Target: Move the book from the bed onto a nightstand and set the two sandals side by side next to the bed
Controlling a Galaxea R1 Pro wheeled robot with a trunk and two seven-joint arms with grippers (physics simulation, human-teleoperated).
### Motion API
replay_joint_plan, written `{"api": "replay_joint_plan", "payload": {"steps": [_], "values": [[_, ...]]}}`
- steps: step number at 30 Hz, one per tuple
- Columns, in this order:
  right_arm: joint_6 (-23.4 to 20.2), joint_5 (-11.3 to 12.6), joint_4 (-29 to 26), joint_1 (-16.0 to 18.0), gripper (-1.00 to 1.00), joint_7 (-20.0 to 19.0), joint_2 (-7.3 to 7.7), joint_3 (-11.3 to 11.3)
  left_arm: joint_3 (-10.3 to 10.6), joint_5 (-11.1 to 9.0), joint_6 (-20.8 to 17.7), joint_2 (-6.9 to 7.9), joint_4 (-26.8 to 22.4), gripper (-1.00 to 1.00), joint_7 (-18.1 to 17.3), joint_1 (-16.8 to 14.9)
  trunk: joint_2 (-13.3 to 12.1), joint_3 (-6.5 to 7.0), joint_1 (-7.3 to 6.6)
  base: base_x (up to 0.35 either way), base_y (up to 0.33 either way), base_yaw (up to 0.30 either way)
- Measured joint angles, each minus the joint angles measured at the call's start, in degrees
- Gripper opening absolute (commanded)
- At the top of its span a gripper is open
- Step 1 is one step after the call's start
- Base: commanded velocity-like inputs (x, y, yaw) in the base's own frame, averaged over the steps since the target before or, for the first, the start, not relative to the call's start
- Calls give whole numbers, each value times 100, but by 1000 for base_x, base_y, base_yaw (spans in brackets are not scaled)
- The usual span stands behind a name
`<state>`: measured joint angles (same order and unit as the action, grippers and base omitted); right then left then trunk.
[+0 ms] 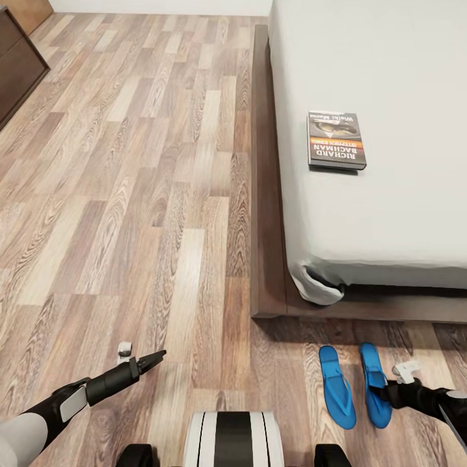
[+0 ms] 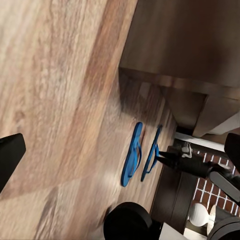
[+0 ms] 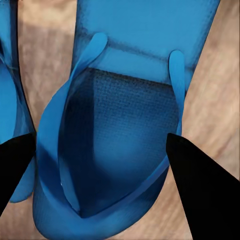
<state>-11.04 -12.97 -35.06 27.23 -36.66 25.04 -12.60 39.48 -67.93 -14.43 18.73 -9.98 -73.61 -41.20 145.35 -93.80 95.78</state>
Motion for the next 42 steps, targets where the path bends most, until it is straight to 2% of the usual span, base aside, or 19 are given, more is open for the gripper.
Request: {"api": "replay_joint_plan", "payload": {"steps": [2,6,13,18,24,29,42], "values": [[0,2,0,0,-100,290,-164,1,2,0,0,1,0,100,3,0,0,0,0,0,0,0],[0,1,1,0,-100,459,-248,0,4,1,0,-2,0,100,9,0,0,0,0,0,0,0],[0,1,1,1,-100,478,-258,0,7,1,6,-34,0,100,12,0,0,0,0,0,0,0],[0,-3,1,0,-100,477,-262,1,8,1,8,-47,0,100,18,0,6,-110,13,0,0,0],[0,0,1,1,-100,477,-262,0,6,1,9,-48,0,100,19,0,7,-111,13,0,0,0],[0,-4,1,0,-100,477,-264,1,9,1,9,-74,0,100,19,0,13,-221,26,0,0,0],[65,1,-6,1,-100,494,-266,0,6,2,9,-84,0,100,19,0,13,-222,26,0,0,0]]}}
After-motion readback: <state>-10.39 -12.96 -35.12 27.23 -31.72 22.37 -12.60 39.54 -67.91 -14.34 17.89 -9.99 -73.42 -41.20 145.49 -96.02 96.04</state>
